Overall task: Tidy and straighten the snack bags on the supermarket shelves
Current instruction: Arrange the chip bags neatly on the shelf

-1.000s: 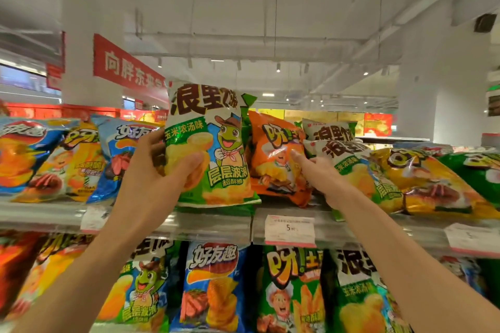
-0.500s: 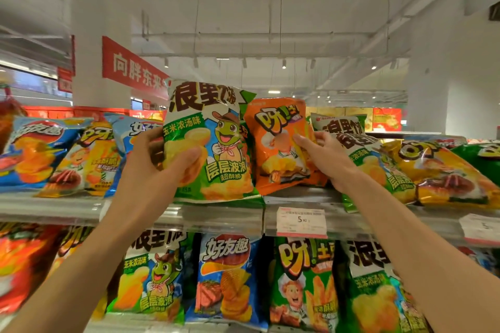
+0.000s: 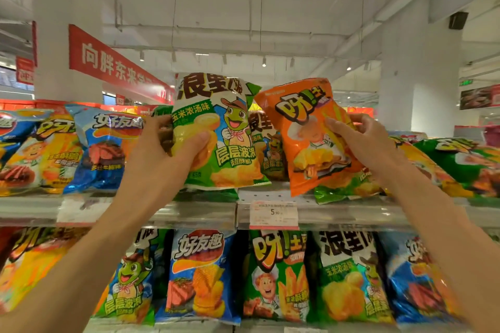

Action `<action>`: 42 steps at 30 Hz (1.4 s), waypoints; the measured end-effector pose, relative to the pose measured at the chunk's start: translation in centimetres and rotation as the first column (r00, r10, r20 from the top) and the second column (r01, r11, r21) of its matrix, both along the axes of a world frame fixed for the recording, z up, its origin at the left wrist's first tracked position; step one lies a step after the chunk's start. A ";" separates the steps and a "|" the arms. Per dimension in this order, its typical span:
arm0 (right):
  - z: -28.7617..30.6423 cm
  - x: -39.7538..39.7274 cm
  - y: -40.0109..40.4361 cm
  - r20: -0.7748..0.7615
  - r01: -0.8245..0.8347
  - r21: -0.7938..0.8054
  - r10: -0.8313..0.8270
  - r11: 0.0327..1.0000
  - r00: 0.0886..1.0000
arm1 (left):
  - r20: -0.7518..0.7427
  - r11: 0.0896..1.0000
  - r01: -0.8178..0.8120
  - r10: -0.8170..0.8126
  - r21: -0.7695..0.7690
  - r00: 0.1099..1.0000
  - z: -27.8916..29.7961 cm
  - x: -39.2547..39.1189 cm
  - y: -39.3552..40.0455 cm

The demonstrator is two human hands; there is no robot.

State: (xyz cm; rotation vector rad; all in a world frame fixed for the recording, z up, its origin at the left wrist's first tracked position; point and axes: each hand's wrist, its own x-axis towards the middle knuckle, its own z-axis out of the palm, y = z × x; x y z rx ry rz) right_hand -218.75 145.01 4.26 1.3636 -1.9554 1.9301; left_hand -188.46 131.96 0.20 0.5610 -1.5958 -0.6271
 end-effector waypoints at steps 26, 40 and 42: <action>-5.0 -6.8 3.1 0.154 0.039 -0.007 -0.038 0.999 0.987 | 0.548 0.997 -0.058 0.026 0.041 0.836 -1.3 -14.1 -2.3; -6.1 -3.9 4.8 0.144 0.006 -0.111 0.010 0.994 0.990 | 0.323 0.987 -0.044 0.093 -0.154 0.942 -1.3 -10.8 0.9; -6.7 -3.2 5.0 0.141 -0.036 -0.116 0.052 0.993 0.989 | 0.246 0.995 -0.029 0.052 -0.097 0.968 -1.8 -9.2 2.0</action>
